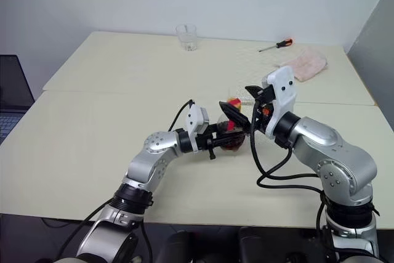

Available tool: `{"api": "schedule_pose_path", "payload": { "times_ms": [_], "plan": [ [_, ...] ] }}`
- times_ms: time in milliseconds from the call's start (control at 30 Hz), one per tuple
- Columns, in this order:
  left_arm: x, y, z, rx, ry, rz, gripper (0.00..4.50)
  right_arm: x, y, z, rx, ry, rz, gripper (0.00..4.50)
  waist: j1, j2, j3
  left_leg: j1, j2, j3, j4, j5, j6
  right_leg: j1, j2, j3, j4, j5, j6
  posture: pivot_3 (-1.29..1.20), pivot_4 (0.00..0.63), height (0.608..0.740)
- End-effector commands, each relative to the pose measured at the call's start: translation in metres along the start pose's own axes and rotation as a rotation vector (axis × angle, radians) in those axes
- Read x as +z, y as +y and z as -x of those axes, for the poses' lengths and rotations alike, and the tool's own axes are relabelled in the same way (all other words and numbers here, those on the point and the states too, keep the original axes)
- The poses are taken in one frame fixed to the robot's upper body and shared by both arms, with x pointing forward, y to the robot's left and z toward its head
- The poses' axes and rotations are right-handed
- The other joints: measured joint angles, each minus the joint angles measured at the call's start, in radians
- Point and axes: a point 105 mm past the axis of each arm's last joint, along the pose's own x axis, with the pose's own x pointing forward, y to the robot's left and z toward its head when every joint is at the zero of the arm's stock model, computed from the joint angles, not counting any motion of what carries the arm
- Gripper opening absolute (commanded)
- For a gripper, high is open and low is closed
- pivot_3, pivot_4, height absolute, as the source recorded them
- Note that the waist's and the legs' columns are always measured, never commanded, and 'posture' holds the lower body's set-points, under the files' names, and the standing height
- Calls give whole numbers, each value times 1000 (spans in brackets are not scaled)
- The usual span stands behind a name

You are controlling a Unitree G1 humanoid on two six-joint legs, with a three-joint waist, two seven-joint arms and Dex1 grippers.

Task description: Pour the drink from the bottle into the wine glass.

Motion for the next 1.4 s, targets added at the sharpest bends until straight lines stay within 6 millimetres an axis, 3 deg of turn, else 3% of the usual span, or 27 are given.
{"api": "schedule_pose_path", "payload": {
  "times_ms": [33,100,200,467,800,967,1067,1233,1400],
  "plan": [
    [18,-1,-2,-11,-53,-61,1133,10,2,6,0,-35,34,4500,0,0,0,0,0,0,0,0,0,0,0,0,0,0,0,0,150,740],
    [18,0,-2,-11,-52,-60,1133,10,4,6,10,-32,37,4500,0,0,0,0,0,0,0,0,0,0,0,0,0,0,1,0,150,740],
    [18,0,-2,-11,-52,-61,1133,10,5,6,17,-32,38,3947,0,0,0,0,0,0,0,0,0,0,0,0,0,0,1,0,150,740],
    [17,0,-2,-10,-50,-59,1133,10,10,7,40,-34,44,1262,0,0,0,0,0,0,0,0,0,0,0,0,0,0,1,0,150,740],
    [17,-1,-1,-11,-49,-56,1132,31,6,18,77,-144,38,1251,1,0,0,0,0,0,0,0,0,0,0,0,0,0,1,0,150,740],
    [17,-1,-1,-15,-48,-56,1113,17,18,36,251,-52,76,1251,2,0,0,0,-1,0,0,0,0,0,0,0,-1,0,1,0,150,740],
    [17,-2,-2,-23,-46,-56,1105,5,12,43,309,20,114,1251,2,0,0,0,-1,1,0,0,0,1,0,-1,-1,0,1,0,150,740],
    [19,-2,-3,-35,-47,-63,1096,6,-12,36,352,29,184,1251,-5,0,0,2,-1,1,0,0,0,1,1,-1,0,0,1,0,150,740],
    [19,-2,-3,-32,-45,-64,1085,6,-22,31,440,56,248,1251,0,0,0,2,0,1,0,0,0,1,2,-1,0,0,1,0,150,740]
  ]
}}
